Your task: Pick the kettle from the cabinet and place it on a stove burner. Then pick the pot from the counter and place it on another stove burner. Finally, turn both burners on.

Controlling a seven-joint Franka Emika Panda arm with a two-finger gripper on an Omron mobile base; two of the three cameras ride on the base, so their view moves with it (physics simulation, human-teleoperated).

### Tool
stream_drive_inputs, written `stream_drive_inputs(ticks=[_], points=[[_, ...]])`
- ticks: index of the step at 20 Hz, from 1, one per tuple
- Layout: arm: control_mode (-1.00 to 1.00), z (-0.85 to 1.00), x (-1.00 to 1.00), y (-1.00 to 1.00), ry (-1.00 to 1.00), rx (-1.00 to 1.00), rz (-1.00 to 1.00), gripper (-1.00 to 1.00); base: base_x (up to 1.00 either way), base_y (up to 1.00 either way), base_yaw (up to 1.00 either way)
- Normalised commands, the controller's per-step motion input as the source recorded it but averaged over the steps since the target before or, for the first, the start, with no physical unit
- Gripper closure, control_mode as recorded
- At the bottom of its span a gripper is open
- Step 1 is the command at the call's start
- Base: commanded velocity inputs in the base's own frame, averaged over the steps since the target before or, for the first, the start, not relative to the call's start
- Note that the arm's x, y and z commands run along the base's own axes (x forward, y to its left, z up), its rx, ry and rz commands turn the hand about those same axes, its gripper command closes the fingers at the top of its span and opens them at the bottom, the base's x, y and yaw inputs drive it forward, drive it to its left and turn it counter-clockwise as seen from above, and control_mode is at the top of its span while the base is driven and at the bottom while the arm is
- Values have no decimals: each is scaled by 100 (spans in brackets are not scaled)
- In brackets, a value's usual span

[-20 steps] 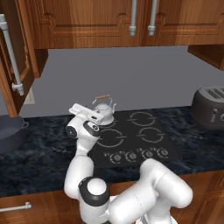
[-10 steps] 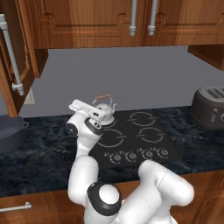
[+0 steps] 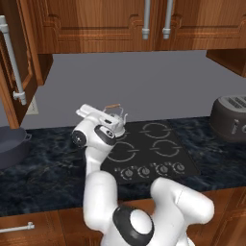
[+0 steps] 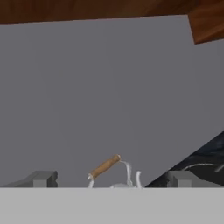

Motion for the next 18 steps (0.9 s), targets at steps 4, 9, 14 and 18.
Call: stream_drive_inputs(ticks=[4,9,14,18], points=[[-100,30,-51,-26,2,9,-5,-100,0,0,0],[-100,30,-43,-31,9,11,-7,-100,0,0,0],[-100,28,-40,-34,8,9,-6,-100,0,0,0],[-100,25,-37,-31,6,7,-2,-100,0,0,0]])
